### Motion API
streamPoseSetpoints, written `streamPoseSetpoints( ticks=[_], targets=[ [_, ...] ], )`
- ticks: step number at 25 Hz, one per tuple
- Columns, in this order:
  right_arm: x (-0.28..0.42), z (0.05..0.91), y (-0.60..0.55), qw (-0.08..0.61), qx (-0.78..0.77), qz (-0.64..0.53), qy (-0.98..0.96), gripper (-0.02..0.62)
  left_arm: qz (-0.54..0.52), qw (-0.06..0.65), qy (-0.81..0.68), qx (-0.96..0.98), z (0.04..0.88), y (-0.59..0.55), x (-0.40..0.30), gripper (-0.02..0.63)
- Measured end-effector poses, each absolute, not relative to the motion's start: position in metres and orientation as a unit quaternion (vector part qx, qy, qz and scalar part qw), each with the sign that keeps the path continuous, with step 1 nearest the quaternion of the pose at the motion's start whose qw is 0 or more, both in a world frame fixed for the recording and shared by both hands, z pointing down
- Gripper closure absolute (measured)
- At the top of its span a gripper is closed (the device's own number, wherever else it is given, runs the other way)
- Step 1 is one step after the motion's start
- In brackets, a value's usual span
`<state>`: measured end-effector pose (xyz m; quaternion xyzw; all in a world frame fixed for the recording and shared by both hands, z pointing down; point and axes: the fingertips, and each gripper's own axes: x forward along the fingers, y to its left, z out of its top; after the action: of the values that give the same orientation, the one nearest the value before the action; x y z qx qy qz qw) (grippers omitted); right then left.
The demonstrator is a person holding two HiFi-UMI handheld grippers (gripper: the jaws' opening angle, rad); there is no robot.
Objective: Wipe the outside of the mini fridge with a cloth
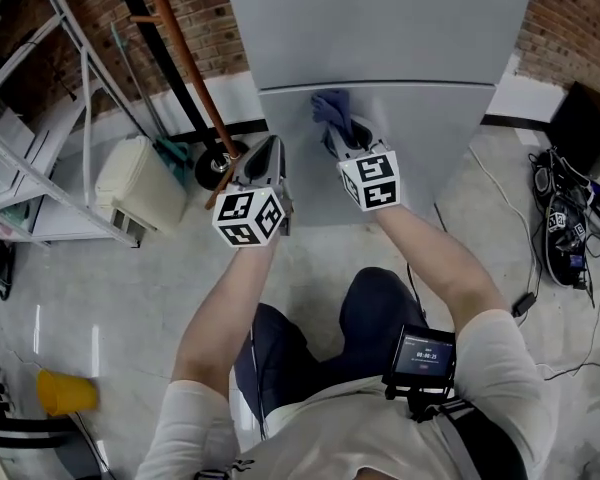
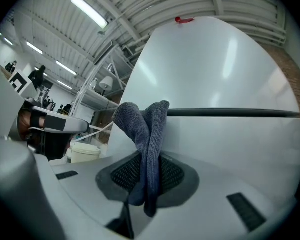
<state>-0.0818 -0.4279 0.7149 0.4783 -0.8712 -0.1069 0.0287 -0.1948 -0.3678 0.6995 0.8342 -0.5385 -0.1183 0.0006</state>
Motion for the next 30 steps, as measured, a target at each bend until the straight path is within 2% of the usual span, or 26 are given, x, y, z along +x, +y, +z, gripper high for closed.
streamPoseSetpoints(
  ticks=[19, 30],
  targets=[
    [0.093, 0.720, -0.440, 0.027, 0.557, -0.106, -0.823, 0.522, -0.110, 0.018, -0.477, 0.872, 0.717, -0.389, -0.066, 0.606],
    [0.180, 0.718, -0.450, 0.025, 0.606, -0.106, -0.788, 0.522, -0.106, 0.027, -0.458, 0.882, 0.724, -0.401, -0.021, 0.606]
  ],
)
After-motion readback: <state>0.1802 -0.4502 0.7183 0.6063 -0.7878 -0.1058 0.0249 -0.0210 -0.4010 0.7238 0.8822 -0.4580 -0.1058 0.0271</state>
